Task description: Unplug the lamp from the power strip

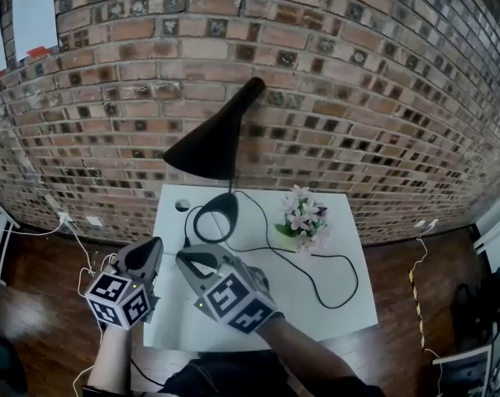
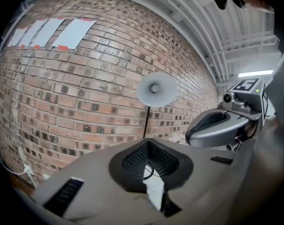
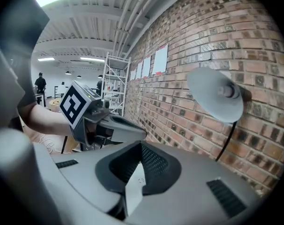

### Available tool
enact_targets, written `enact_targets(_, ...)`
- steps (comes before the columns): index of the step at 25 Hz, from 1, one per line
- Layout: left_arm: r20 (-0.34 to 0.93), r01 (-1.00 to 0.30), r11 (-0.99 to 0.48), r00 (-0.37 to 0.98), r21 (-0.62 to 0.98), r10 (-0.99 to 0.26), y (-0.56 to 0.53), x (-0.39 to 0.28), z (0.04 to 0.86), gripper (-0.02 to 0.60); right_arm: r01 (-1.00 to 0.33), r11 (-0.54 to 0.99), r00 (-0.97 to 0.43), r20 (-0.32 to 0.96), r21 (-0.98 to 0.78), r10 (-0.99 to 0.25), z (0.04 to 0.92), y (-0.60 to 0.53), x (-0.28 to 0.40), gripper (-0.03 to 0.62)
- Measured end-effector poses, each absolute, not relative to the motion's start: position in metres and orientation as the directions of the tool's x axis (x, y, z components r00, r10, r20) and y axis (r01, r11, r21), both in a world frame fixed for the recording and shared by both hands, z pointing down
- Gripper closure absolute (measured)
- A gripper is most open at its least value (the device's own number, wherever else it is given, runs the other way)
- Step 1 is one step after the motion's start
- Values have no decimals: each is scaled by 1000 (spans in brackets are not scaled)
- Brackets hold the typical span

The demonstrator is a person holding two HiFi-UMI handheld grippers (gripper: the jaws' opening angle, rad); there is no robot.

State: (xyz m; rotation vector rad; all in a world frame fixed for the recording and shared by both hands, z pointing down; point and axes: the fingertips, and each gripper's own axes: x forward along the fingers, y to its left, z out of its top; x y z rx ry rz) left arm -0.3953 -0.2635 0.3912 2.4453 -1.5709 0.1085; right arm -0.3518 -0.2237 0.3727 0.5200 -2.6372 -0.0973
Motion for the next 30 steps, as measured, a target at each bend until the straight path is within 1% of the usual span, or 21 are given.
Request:
enact_targets(3, 183, -899, -416, 435, 133, -882, -265, -376, 393, 586, -386, 913, -825, 392, 134, -406, 370, -225, -329, 600)
enact_targets(7, 150, -878, -462, 477, 128, -866, -272, -350, 380, 586, -448, 890, -834, 321, 84, -449, 354, -232, -300, 600)
enact_targets(13, 129, -845, -524, 535, 110, -835, -275, -306, 363, 586, -502, 859, -811, 292, 99, -507, 345, -231, -258, 600)
enact_targets(18, 136, -819, -561, 573, 116, -808, -267, -264, 359, 586, -523, 848, -803, 280, 89, -525, 342, -220, -221, 600)
enact_targets(24, 158, -754, -649, 657, 101, -737, -239, -204, 358, 586, -527, 850, -809, 294, 20, -509, 351, -198, -180, 600)
enact_targets(28, 158, -751, -649, 660, 119, -735, -221, -180, 348, 588, -525, 851, -817, 265, 26, -512, 347, -180, -151, 600)
enact_targets(30, 163, -764, -638, 644, 93, -747, -212, -171, 344, 586, -525, 851, -821, 252, 22, -513, 345, -172, -136, 599)
